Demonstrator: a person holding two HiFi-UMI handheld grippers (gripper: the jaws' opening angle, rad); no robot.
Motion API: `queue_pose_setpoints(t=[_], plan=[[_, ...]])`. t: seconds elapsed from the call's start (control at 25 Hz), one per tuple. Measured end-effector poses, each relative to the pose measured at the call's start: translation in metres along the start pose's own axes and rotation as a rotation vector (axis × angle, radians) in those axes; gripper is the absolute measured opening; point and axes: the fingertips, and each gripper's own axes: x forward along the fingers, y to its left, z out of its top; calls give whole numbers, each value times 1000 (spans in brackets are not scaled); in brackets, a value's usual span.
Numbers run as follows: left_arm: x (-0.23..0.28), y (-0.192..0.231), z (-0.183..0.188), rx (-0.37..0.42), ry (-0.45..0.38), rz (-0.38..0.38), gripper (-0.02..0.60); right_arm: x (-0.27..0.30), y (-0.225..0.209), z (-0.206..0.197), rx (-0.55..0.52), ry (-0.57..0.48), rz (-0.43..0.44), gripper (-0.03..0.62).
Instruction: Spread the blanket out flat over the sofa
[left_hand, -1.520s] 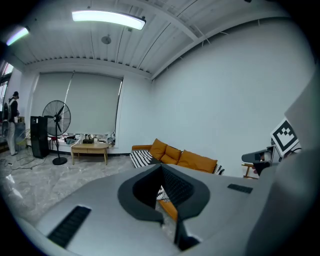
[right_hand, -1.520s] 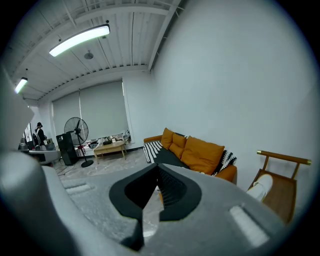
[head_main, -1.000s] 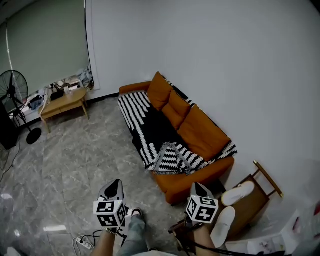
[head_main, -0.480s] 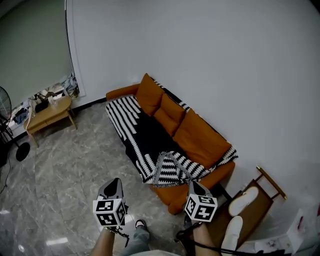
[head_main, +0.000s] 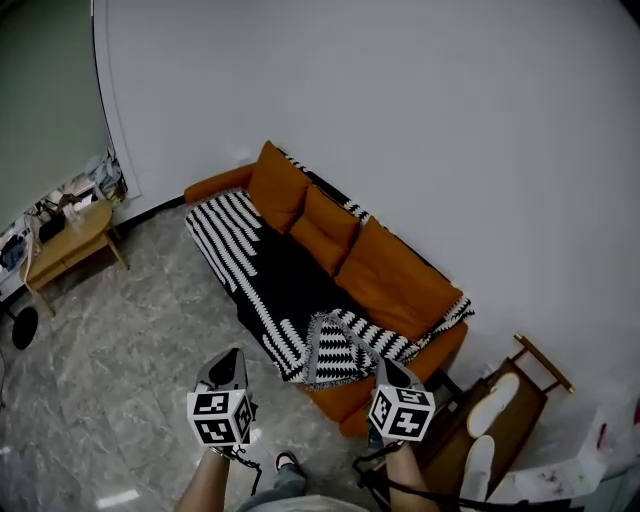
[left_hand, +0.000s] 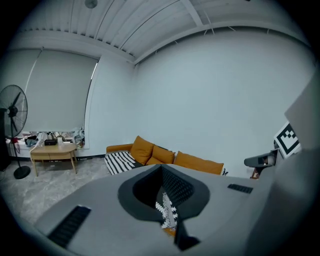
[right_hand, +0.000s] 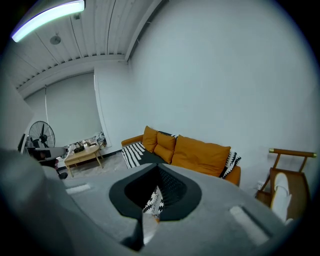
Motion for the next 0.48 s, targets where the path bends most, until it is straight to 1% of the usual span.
queue_pose_setpoints(t=[0.24,0.48], plan=[[42,16,7,-18,11,-45,3,22,8,8,-19,19,-57,5],[69,15,2,-30,45,-85,3,39,8,11,-12,38,-86,5]])
